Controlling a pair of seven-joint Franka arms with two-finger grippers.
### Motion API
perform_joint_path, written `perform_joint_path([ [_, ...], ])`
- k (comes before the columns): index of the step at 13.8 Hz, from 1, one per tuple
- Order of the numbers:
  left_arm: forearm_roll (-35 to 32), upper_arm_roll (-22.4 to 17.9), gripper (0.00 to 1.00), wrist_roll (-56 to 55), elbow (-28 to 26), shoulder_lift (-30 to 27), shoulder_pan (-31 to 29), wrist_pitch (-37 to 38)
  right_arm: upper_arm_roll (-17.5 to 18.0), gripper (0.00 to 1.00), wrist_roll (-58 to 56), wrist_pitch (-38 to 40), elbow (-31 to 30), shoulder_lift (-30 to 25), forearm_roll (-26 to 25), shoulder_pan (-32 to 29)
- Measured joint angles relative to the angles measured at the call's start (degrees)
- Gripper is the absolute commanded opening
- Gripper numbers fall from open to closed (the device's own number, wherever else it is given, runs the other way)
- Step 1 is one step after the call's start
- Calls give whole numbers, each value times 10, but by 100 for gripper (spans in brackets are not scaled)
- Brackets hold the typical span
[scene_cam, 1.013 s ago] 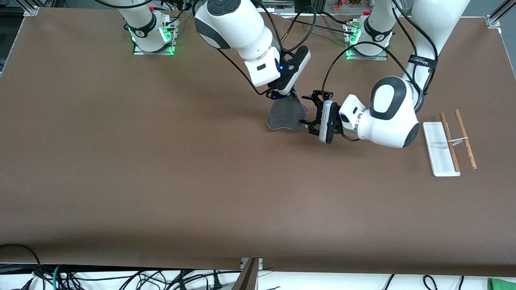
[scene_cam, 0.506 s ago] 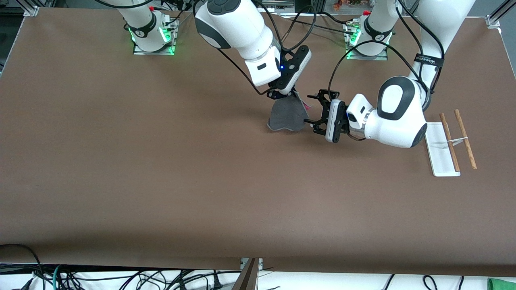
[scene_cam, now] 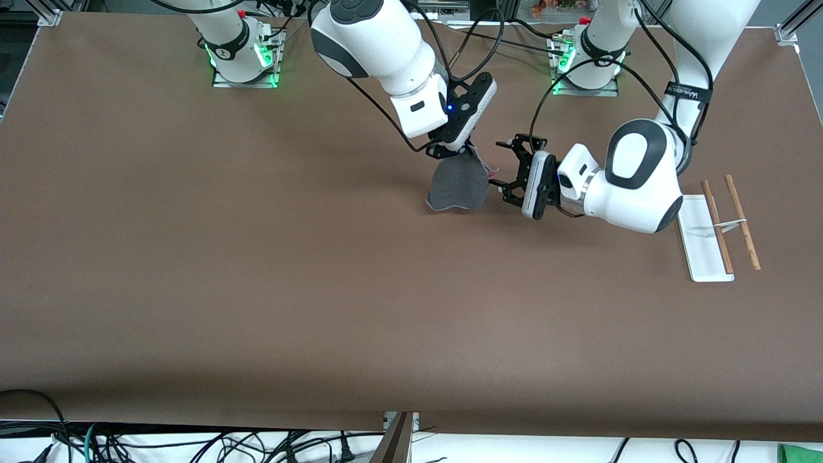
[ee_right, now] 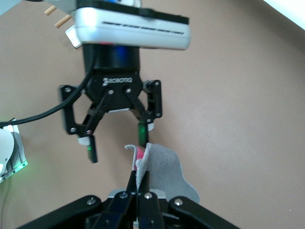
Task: Pass towel and hang on rack
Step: 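Close the left gripper on the hanging towel beside the right gripper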
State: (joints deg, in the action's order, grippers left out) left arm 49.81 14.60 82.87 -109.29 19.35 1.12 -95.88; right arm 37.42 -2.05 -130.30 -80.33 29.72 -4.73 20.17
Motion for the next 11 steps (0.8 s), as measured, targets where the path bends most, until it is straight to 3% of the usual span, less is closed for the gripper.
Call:
perform_joint_path([
  [2,0,1,78,0,-19,-19,1,-4,-1,0,0,-1,0,0,0,-8],
  [6,1,4,78,0,-32,-24,13,-52,-1,0,0,-3,0,0,0,-14],
  [11,54,4,78,2,-33,-11,21,-98,-1,0,0,-3,0,1,0,-14],
])
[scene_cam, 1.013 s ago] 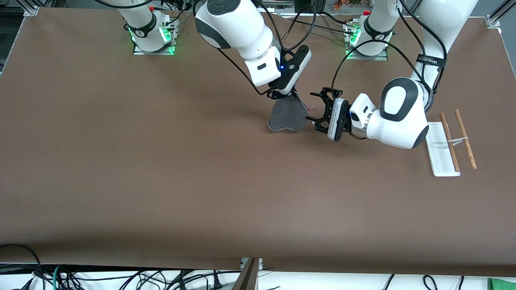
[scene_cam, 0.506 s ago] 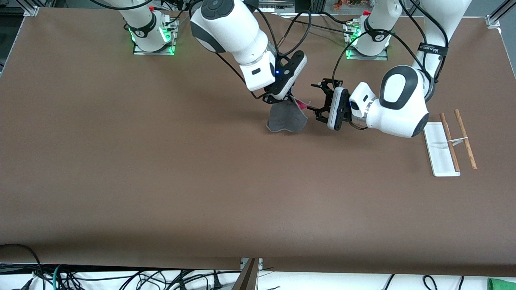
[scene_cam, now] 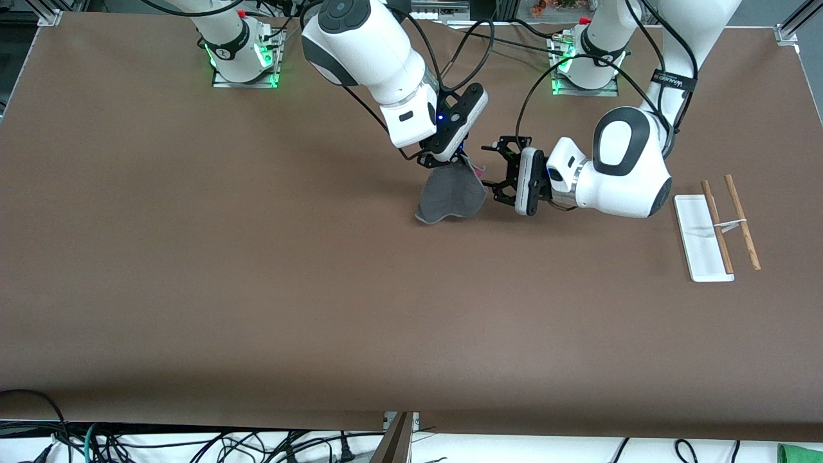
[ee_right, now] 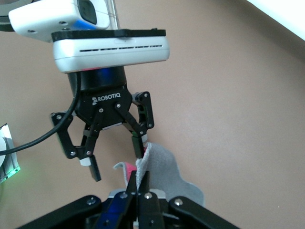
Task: Pass towel and hang on rack
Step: 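Close the left gripper on the hanging towel beside the right gripper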
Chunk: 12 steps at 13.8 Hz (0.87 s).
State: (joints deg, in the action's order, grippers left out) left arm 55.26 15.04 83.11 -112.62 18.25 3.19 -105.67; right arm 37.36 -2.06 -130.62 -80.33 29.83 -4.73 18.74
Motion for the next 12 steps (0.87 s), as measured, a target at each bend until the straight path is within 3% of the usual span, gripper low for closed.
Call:
perform_joint_path([
  [1,2,0,71,1,2,1,0,-4,0,0,0,0,0,1,0,0],
  [2,5,1,43,1,4,1,0,-4,0,0,0,-1,0,2,0,0],
  [3,13,2,5,2,5,1,2,-6,0,0,0,-2,0,3,0,0],
  [4,17,4,0,2,6,2,3,-9,0,0,0,-2,0,4,0,0],
  [12,19,7,0,36,6,4,4,-14,0,0,0,-4,0,5,0,0],
])
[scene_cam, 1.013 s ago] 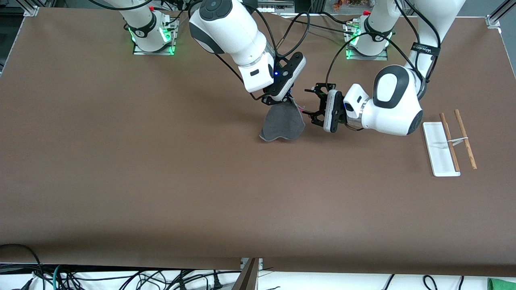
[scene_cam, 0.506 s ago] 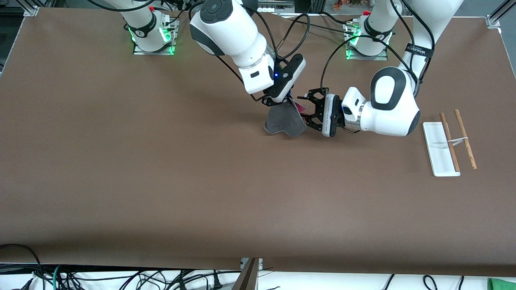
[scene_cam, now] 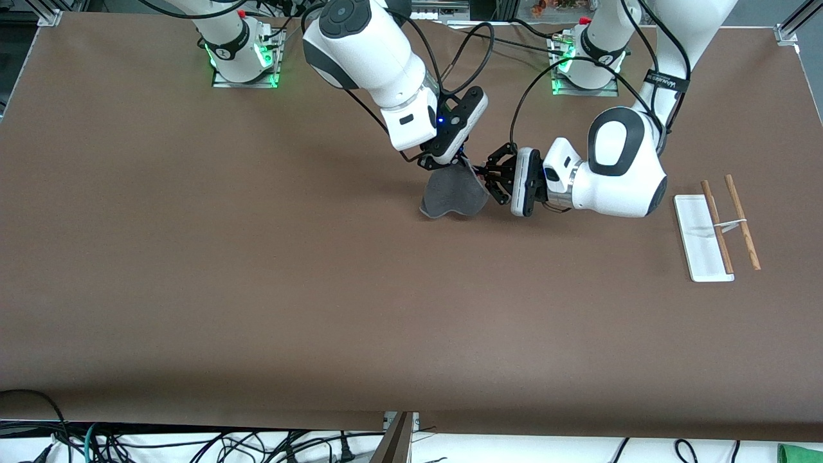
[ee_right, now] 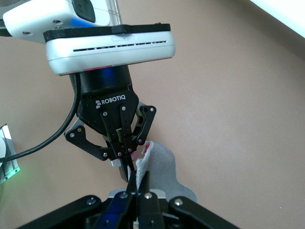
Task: Pass towel and hang on rack
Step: 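Close the left gripper on the hanging towel beside the right gripper, then release the towel from the right gripper while the left gripper carries it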
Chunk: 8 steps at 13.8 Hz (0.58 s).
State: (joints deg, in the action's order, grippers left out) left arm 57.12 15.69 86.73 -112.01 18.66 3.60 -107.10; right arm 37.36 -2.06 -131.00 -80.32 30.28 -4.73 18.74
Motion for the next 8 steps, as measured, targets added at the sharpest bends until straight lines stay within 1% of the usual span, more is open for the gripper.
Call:
perform_joint_path([
  [6,0,0,0,2,1,0,-4,0,0,0,0,0,0,0,0,0],
  [7,0,0,0,3,1,0,-4,0,0,17,0,0,0,0,0,0],
  [8,0,0,0,3,2,0,-4,0,0,99,0,0,0,0,0,0],
])
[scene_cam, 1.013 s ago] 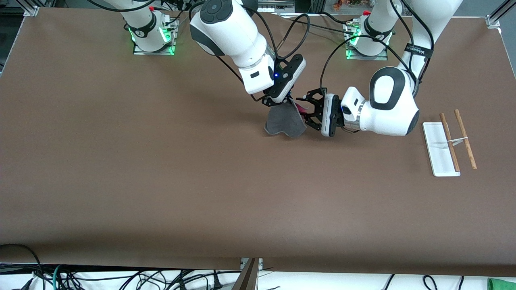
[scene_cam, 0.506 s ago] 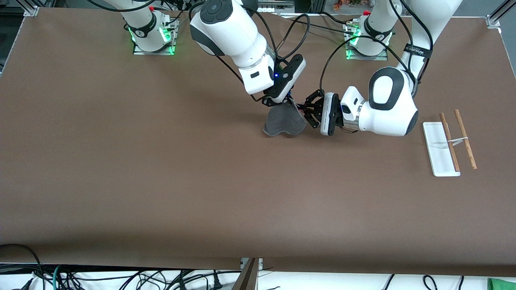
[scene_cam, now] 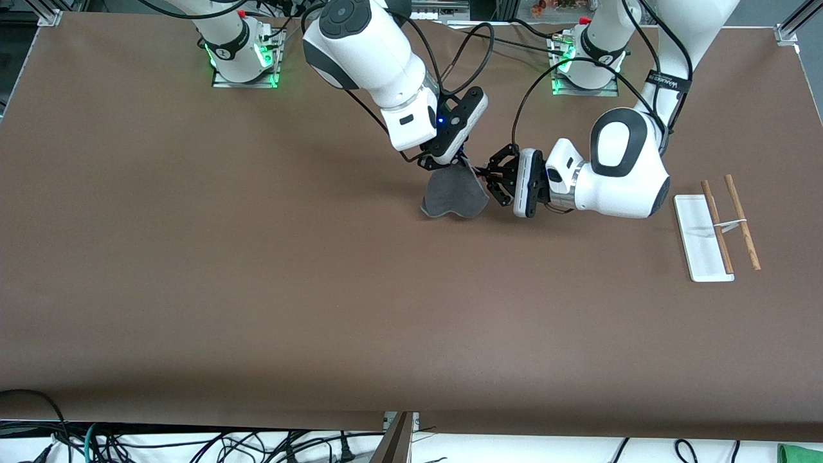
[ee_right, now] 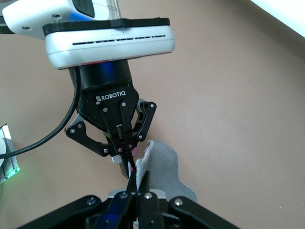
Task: Pass towel and hang on rack
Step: 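Release the towel from the right gripper while the left gripper carries it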
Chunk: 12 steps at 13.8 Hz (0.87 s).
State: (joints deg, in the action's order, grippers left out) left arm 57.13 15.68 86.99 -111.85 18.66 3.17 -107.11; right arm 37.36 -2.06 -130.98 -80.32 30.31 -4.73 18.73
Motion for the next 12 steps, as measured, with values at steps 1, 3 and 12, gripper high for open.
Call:
perform_joint_path([
  [1,0,0,0,0,0,0,0,0,0,100,0,0,0,0,0,0],
  [3,0,0,0,0,1,0,-1,0,0,100,0,0,1,0,1,-1],
  [12,-73,-9,0,2,24,0,-58,11,0,100,0,3,2,-1,1,-12],
])
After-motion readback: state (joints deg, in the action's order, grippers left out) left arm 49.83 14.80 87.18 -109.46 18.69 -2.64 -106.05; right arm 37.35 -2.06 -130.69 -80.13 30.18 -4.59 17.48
